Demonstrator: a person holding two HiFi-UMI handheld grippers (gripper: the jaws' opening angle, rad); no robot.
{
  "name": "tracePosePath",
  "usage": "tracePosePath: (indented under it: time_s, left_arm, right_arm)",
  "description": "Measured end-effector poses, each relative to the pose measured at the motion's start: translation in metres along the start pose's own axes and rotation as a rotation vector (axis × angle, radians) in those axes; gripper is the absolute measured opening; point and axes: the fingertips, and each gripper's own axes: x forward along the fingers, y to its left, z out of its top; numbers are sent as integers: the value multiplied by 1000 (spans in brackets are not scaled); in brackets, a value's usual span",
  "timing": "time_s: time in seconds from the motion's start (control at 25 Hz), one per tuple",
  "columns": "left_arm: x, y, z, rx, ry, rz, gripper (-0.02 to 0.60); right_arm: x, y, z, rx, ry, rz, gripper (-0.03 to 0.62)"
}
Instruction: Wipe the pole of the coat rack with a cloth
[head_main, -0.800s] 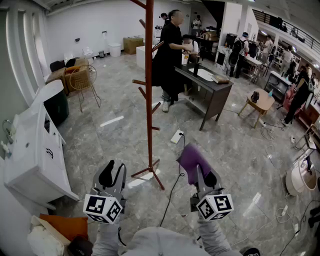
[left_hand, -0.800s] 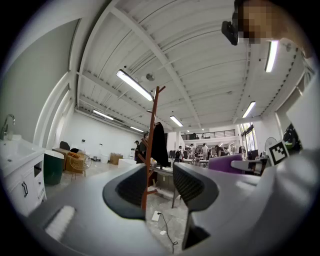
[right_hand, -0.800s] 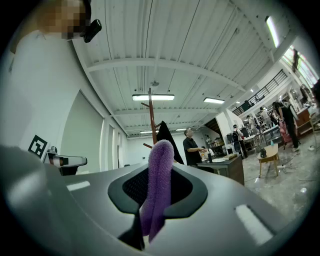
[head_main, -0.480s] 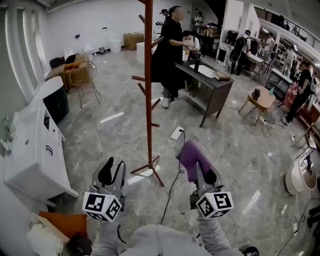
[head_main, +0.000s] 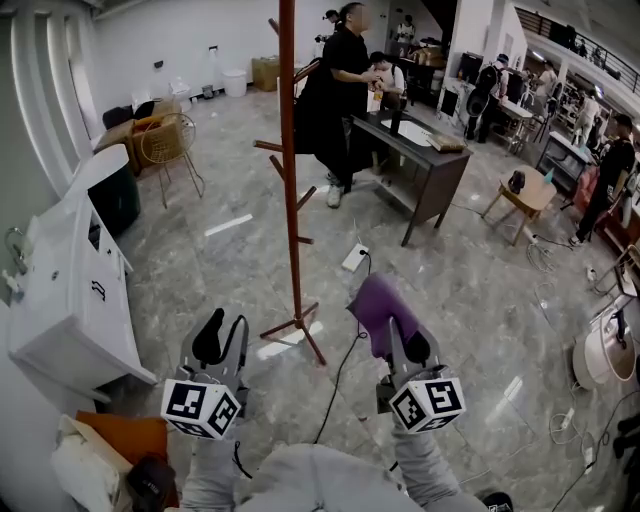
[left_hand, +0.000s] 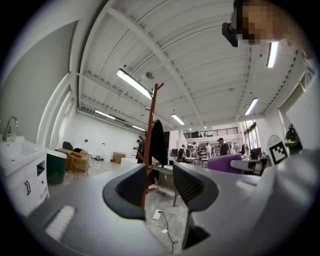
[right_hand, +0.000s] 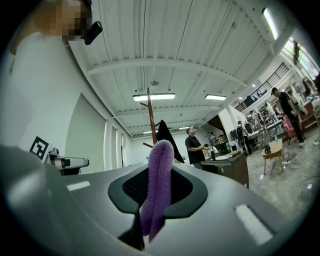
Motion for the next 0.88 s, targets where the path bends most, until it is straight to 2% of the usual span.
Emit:
tracePosePath:
  time_s: [0.24,0.48,0.68,0.88]
  left_arm:
    - [2,-23,-7,9,0,14,169]
    - [15,-28,-10,9,-2,14,169]
    - [41,-16,-14,6,-2,-3,169]
    - [85,14,-16,1,-12,-26,169]
  right_arm:
    - [-13,-21,1,21,-14,18,52]
    - [-9,-34,-2,25,-7,14,52]
    - [16,-38,-4,18,-18,11,52]
    - [61,-39,-5,-6,-35,0,52]
